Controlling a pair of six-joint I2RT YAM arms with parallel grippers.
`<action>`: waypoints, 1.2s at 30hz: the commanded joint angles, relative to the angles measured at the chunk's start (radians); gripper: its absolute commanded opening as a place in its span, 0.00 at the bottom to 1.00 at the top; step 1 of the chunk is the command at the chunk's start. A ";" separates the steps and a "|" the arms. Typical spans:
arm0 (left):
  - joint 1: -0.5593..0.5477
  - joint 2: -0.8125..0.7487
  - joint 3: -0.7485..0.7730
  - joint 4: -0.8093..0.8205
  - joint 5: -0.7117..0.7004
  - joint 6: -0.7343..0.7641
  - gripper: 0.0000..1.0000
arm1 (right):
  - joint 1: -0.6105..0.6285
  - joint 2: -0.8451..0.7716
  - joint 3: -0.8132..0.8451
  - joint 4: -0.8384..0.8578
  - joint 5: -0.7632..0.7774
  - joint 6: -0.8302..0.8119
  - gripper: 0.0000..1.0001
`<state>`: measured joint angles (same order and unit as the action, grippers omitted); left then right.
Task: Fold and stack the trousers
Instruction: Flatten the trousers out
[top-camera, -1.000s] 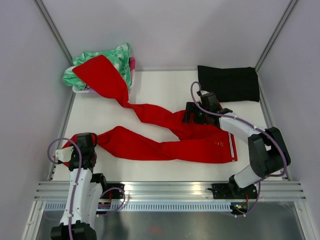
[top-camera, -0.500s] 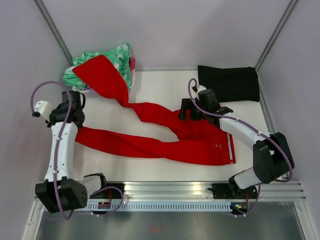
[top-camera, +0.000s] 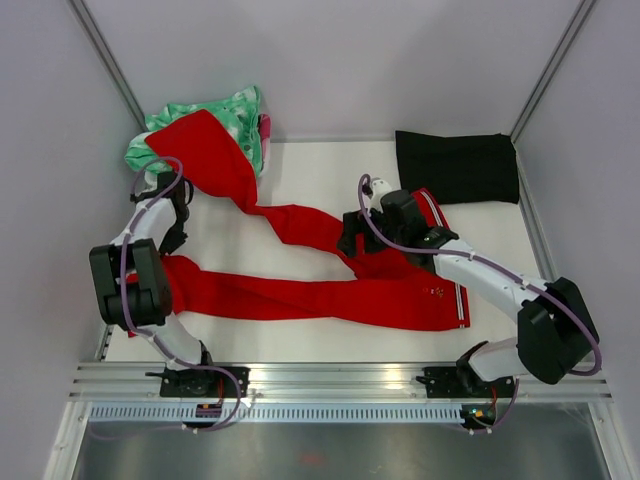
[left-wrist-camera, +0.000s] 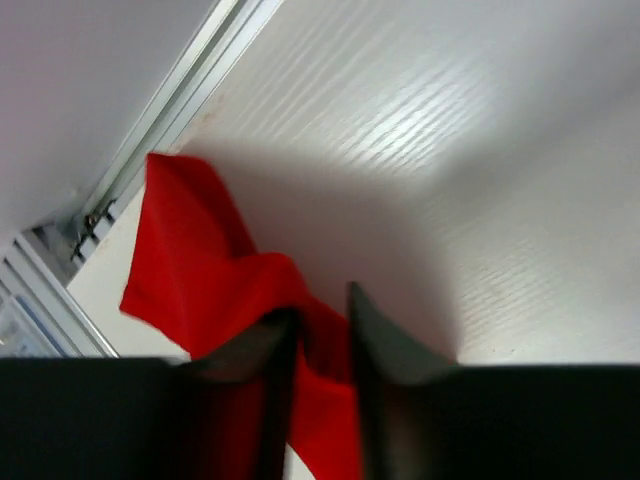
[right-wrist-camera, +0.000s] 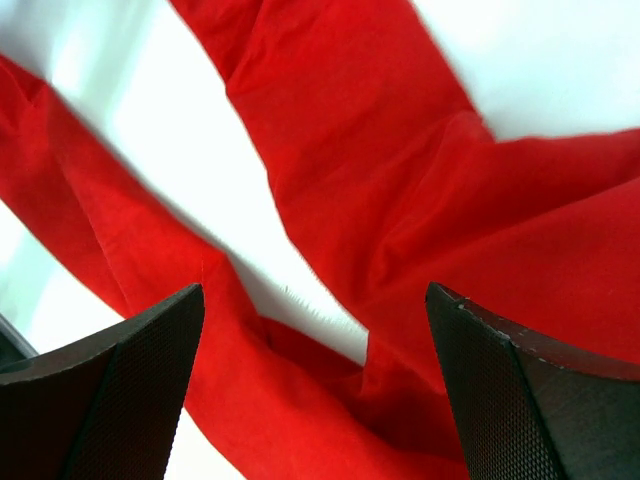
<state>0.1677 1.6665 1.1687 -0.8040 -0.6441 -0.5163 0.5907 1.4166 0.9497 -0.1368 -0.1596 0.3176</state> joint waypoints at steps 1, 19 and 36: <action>0.003 0.074 0.123 0.082 0.126 0.092 0.44 | 0.021 -0.044 -0.026 0.008 0.026 -0.017 0.98; 0.003 -0.586 -0.428 -0.041 0.313 -0.364 1.00 | 0.027 0.157 0.135 -0.030 0.034 0.047 0.98; 0.003 -0.631 -0.567 -0.215 -0.020 -0.966 0.87 | 0.029 0.208 0.175 -0.096 0.005 0.086 0.98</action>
<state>0.1673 0.9886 0.5907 -1.0050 -0.5198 -1.2919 0.6144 1.5921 1.0584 -0.2001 -0.1303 0.4210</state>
